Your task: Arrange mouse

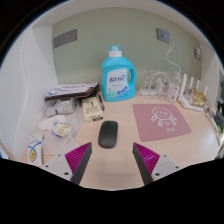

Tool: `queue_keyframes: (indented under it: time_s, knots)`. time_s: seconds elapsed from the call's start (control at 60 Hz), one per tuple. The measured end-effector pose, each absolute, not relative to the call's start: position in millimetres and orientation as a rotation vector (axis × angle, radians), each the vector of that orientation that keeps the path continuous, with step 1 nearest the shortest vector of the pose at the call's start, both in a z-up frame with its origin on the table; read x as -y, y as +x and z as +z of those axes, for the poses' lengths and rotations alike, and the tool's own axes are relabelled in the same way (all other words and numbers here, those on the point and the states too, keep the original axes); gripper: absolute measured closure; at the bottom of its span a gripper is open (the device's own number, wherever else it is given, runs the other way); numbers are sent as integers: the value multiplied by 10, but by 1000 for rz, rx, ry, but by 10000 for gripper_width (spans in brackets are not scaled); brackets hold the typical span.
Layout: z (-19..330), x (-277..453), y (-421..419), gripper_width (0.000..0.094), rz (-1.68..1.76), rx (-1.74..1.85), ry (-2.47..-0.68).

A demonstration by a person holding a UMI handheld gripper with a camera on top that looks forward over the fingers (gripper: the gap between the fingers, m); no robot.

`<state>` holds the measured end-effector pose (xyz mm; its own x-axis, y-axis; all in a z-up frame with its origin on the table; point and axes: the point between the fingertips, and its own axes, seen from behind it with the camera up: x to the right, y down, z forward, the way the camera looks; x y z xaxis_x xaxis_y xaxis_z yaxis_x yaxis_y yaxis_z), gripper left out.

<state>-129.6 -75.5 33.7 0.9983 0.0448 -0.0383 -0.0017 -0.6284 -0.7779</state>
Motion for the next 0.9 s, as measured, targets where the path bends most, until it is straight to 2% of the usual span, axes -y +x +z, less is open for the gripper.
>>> queue_keyframes:
  time_s: [0.1, 0.183, 0.3, 0.333, 0.367, 0.6, 0.667, 0.767, 0.9]
  knots:
    - [191, 333, -1434, 90, 43, 20, -2250]
    - [20, 73, -1488, 132, 23, 12, -2265]
    - [-191, -99, -1474, 270, -2, -4, -2302]
    - [-167, -149, -1434, 341, -21, -5, -2290]
    - [-180, -172, -1446, 450, -16, 3, -2287]
    - [-177, -193, -1466, 577, -17, 100, -2289]
    - [-169, -192, -1533, 587, 14, 135, -2295]
    - [131, -249, -1555, 588, 85, 156, -2247]
    - [1107, -467, -1375, 588, 222, 104, -2105]
